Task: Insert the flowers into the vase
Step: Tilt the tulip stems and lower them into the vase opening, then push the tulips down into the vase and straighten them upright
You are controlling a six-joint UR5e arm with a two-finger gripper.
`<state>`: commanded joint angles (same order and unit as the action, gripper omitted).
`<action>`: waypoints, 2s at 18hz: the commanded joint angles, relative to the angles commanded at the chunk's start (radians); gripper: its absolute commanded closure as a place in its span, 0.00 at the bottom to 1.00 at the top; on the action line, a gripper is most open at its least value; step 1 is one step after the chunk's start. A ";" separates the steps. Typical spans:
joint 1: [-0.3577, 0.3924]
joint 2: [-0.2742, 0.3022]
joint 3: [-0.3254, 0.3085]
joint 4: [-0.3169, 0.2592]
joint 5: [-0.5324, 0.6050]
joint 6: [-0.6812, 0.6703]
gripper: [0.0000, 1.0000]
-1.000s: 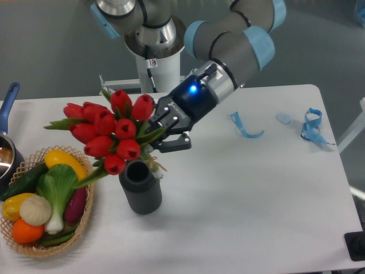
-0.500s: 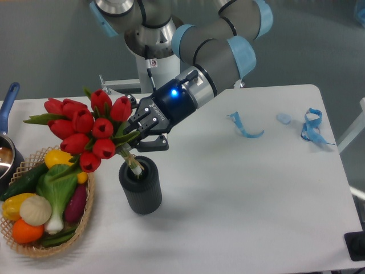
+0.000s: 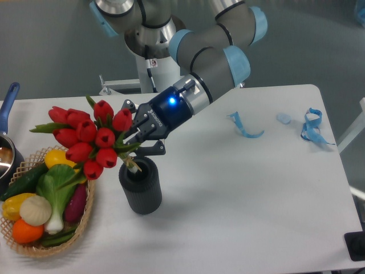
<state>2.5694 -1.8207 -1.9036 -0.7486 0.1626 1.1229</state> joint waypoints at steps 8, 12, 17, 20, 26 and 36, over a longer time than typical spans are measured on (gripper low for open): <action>0.005 -0.081 -0.026 0.002 0.005 0.096 0.89; 0.009 -0.086 -0.057 0.002 0.005 0.130 0.87; 0.031 -0.103 -0.092 0.002 0.006 0.218 0.81; 0.032 -0.114 -0.092 0.002 0.006 0.258 0.57; 0.044 -0.114 -0.086 0.002 0.006 0.275 0.25; 0.100 -0.048 -0.087 0.008 0.187 0.383 0.00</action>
<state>2.6690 -1.8686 -1.9911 -0.7409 0.3491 1.5063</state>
